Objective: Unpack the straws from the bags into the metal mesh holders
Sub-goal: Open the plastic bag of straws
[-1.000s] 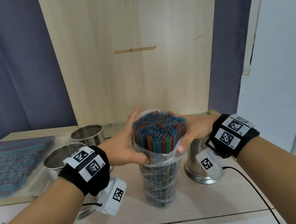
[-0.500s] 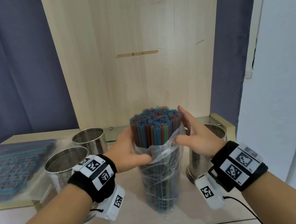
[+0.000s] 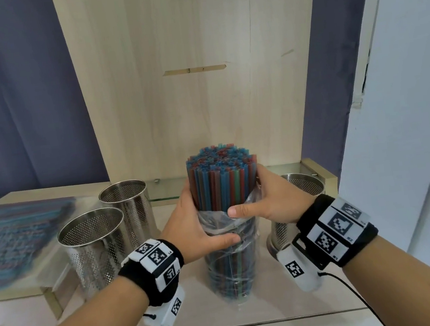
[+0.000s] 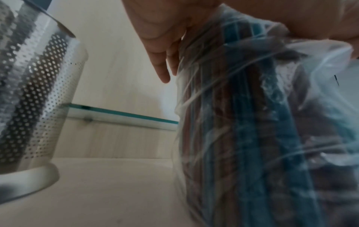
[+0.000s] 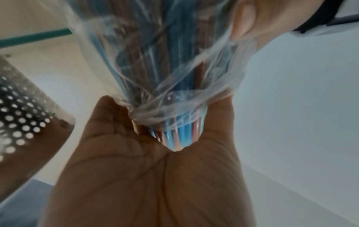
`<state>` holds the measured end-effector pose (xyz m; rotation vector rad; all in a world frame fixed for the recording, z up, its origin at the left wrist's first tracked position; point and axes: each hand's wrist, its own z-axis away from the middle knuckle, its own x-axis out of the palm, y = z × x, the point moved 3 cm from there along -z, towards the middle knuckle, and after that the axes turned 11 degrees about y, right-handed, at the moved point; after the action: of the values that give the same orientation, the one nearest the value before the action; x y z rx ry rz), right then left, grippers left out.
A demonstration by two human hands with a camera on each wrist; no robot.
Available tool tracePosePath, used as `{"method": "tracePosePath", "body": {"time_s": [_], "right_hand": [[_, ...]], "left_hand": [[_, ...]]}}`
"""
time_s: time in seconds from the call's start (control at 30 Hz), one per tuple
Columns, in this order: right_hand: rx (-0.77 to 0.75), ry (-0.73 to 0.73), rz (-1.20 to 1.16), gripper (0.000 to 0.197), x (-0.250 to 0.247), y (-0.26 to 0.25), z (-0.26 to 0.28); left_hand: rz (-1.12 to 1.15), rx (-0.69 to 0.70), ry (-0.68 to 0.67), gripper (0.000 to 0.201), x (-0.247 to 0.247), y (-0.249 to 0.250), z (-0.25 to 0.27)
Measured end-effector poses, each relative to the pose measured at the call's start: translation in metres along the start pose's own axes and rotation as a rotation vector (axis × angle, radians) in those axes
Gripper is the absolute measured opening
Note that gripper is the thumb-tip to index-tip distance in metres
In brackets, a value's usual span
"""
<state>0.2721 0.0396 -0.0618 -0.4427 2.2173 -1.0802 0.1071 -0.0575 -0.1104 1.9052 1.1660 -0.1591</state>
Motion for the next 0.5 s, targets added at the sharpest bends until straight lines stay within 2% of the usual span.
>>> {"method": "tracePosePath", "body": {"time_s": [0.17, 0.3, 0.5], "right_hand": [[-0.001, 0.028, -0.025, 0.09, 0.004, 0.013, -0.002], [0.002, 0.088, 0.041, 0.101, 0.006, 0.02, -0.002], [0.068, 0.076, 0.246, 0.089, 0.007, 0.024, -0.007]], "left_hand": [[0.04, -0.054, 0.043, 0.129, 0.003, -0.006, -0.003], [0.057, -0.071, 0.062, 0.13, 0.007, -0.012, -0.006], [0.083, -0.086, 0.076, 0.134, 0.013, -0.018, -0.003]]}}
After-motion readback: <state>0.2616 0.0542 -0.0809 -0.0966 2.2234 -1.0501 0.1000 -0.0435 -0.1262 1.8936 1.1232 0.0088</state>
